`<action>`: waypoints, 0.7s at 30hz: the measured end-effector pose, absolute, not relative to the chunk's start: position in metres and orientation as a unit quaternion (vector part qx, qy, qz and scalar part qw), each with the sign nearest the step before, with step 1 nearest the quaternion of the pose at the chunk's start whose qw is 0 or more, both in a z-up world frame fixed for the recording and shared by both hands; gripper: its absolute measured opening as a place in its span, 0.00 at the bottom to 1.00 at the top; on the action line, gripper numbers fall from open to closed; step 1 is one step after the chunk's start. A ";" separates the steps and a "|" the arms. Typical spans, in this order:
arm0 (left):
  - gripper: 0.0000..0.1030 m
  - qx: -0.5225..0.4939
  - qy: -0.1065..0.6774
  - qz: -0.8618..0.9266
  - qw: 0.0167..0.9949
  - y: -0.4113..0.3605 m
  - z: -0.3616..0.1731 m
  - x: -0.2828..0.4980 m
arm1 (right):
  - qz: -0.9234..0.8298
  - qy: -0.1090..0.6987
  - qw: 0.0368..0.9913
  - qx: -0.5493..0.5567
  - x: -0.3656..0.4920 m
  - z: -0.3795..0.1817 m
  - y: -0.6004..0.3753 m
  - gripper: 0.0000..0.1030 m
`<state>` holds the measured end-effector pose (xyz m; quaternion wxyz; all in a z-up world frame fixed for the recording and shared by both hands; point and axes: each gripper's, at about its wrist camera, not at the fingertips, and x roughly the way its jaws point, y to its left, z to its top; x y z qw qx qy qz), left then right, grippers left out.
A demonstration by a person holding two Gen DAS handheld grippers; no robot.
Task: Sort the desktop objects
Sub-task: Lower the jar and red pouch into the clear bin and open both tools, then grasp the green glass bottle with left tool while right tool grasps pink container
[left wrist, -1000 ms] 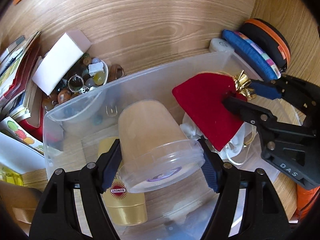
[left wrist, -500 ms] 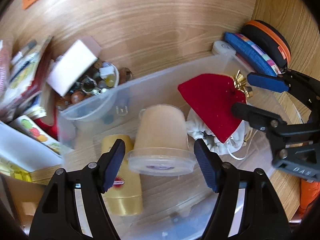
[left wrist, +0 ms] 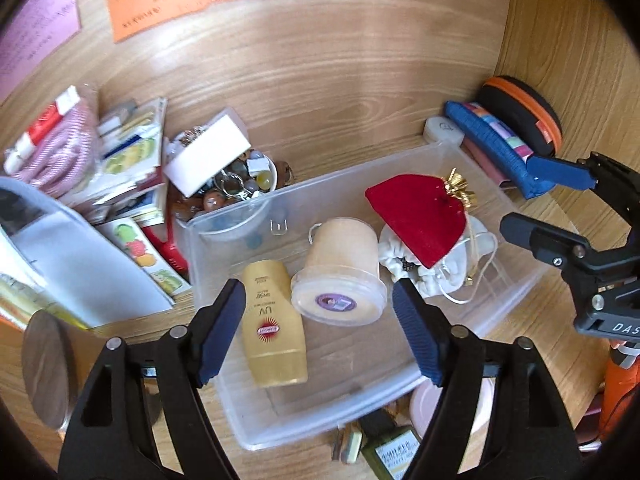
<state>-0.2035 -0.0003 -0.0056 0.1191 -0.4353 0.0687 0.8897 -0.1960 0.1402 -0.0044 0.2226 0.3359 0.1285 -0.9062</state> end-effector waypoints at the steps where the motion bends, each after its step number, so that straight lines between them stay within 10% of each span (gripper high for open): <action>1: 0.77 -0.431 0.068 0.892 0.118 -0.002 -0.002 -0.199 | -0.907 0.131 0.222 0.334 -0.192 -0.002 0.139 0.65; 21: 0.88 -0.380 0.039 0.919 0.097 -0.032 0.023 -0.107 | -0.921 0.149 0.225 0.280 -0.095 0.021 0.131 0.78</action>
